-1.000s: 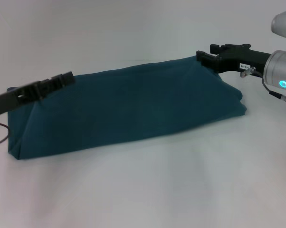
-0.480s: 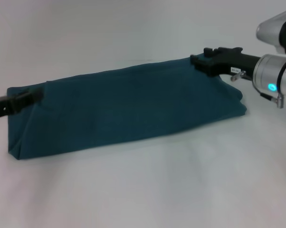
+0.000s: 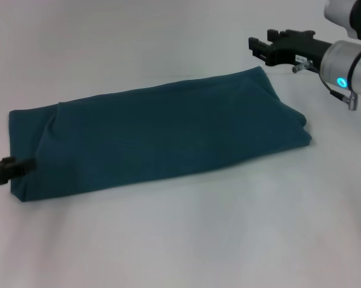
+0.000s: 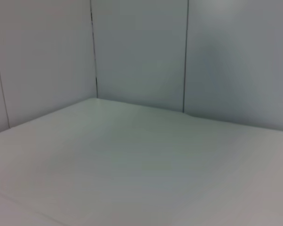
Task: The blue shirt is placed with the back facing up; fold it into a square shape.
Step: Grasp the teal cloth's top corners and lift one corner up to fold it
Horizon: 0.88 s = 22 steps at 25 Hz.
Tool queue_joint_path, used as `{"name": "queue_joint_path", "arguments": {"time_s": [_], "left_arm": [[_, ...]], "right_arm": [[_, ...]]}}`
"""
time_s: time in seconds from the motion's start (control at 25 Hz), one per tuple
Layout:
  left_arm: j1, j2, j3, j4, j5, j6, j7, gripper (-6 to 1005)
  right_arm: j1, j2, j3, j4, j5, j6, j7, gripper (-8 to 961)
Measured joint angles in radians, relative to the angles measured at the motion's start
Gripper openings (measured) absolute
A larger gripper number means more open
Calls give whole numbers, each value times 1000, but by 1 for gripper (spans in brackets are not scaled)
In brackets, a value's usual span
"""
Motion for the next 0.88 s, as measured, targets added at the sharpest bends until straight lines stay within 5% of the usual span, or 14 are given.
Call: {"name": "queue_joint_path", "arguments": {"time_s": [0.44,0.88], "left_arm": [[-21,4,21,-16,107,-23,120,632],[-67,7,78,-41,237,-42,120,657]], "right_arm": [[27,-1,7,3,-4,16,25,473],[20,1,-1,15,-5,5,43,468]]}}
